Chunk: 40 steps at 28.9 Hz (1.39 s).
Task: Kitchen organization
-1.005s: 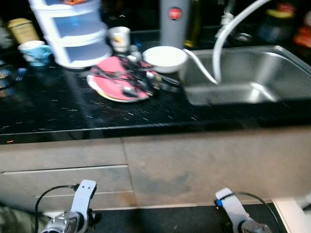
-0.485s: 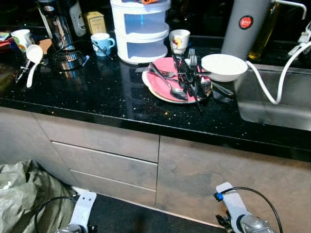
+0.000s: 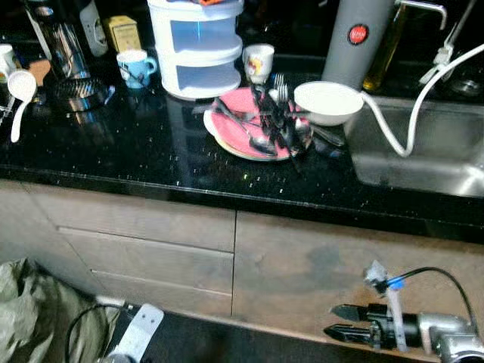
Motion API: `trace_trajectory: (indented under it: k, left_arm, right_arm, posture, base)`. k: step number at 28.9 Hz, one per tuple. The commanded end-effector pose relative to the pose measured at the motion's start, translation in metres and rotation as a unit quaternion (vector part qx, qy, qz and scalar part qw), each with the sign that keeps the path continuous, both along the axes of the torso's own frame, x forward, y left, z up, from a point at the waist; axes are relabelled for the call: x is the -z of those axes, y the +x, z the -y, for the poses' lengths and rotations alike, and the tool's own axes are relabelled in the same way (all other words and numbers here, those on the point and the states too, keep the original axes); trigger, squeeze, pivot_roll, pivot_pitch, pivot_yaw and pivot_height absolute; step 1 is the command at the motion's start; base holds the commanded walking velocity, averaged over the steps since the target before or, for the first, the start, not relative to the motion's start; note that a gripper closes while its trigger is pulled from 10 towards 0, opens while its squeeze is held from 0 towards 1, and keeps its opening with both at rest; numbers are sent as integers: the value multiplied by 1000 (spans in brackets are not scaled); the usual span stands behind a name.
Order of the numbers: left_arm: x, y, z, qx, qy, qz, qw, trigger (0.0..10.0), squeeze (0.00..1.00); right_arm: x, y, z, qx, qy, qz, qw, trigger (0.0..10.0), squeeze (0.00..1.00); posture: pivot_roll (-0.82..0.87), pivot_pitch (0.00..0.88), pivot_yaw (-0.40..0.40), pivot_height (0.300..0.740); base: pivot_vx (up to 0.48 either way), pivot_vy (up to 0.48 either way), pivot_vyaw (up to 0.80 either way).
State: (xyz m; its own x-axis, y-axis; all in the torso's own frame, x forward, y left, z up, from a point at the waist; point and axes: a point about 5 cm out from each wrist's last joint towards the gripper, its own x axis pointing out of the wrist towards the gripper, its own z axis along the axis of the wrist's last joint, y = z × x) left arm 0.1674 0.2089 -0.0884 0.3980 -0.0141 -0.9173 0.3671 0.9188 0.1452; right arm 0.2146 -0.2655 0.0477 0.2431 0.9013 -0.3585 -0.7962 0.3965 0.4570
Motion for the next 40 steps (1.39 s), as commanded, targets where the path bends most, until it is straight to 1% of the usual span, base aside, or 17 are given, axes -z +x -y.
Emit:
trace_trajectory:
  k: [1, 6, 7, 9, 12, 15, 18, 20, 21, 22, 24, 26, 27, 30, 36, 37, 40]
  left_arm:
    - [2, -7, -4, 2, 6, -7, 1000, 10000, 0]
    - [2, -7, -5, 6, 8, -8, 1000, 10000, 0]
    - [2, -6, -5, 8, 9, -8, 1000, 10000, 0]
    - [2, -6, -5, 8, 9, -8, 1000, 10000, 0]
    - [1, -5, -3, 11, 8, -7, 1000, 10000, 0]
    - [2, -5, -2, 11, 6, -7, 1000, 10000, 0]
    - [3, -6, -1, 16, 5, -10, 1000, 10000, 0]
    - [3, -8, 0, 20, 6, -12, 1000, 10000, 0]
    - [3, -8, 0, 20, 6, -12, 1000, 10000, 0]
    - [4, -10, 0, 22, 6, -13, 1000, 10000, 0]
    - [4, -10, 0, 23, 6, -13, 1000, 10000, 0]
    - [5, -13, -1, 32, 9, -17, 999, 10000, 0]
    - [5, -13, -1, 32, 9, -17, 999, 10000, 0]
    - [7, -18, 0, 36, 9, -22, 999, 10000, 0]
    - [9, -22, 1, 38, 6, -25, 999, 10000, 0]
    - [10, -25, 1, 35, 4, -25, 999, 10000, 0]
    - [10, -26, 1, 32, 2, -24, 999, 10000, 0]
  right_arm:
    - [-29, 7, -17, -58, 63, 37, 996, 10000, 0]
    - [-74, 13, -46, -112, 149, 113, 976, 10000, 0]
    - [-107, 20, -63, -124, 207, 170, 955, 10000, 0]
    - [-107, 20, -63, -124, 207, 170, 955, 10000, 0]
    - [-159, 43, -85, -90, 271, 292, 913, 10000, 0]
    - [-183, 56, -96, -59, 263, 346, 898, 10000, 0]
    - [-211, 89, -115, 36, 185, 419, 888, 10000, 0]
    - [-214, 111, -123, 94, 75, 467, 876, 10000, 0]
    - [-214, 111, -123, 94, 75, 467, 876, 10000, 0]
    - [-217, 120, -128, 113, 17, 494, 862, 10000, 0]
    - [-218, 122, -129, 118, 3, 501, 858, 10000, 0]
    - [-217, 134, -139, 106, -81, 536, 834, 10000, 0]
    - [-217, 134, -139, 106, -81, 536, 834, 10000, 0]
    - [-216, 147, -150, 69, -188, 578, 791, 10000, 0]
    - [-220, 156, -145, 56, -234, 598, 764, 10000, 0]
    - [-224, 160, -129, 41, -282, 608, 741, 10000, 0]
    - [-228, 161, -114, 30, -307, 605, 734, 10000, 0]
  posture:
    - [-9, 0, 21, 740]
    - [-16, 0, 26, 740]
    - [-19, 0, 26, 740]
    - [-19, 0, 26, 740]
    - [-22, 0, 27, 740]
    - [-21, 0, 30, 740]
    - [-23, 0, 35, 740]
    - [-19, 0, 30, 740]
    - [-19, 0, 30, 740]
    - [-12, 0, 25, 740]
    - [-12, 0, 25, 740]
    - [1, 9, 18, 740]
    - [1, 9, 18, 740]
    - [10, 29, 12, 740]
    - [27, 43, 2, 740]
    - [25, 50, 0, 740]
    - [26, 55, -2, 740]
  base:
    - [0, 0, 0]
    - [0, 0, 0]
    - [0, 0, 0]
    - [0, 0, 0]
    - [0, 0, 0]
    - [0, 0, 0]
    - [0, 0, 0]
    - [0, 0, 0]
    - [0, 0, 0]
    - [0, 0, 0]
    - [0, 0, 0]
    - [0, 0, 0]
    - [0, 0, 0]
    - [0, 0, 0]
    - [0, 0, 0]
    - [0, 0, 0]
    - [0, 0, 0]
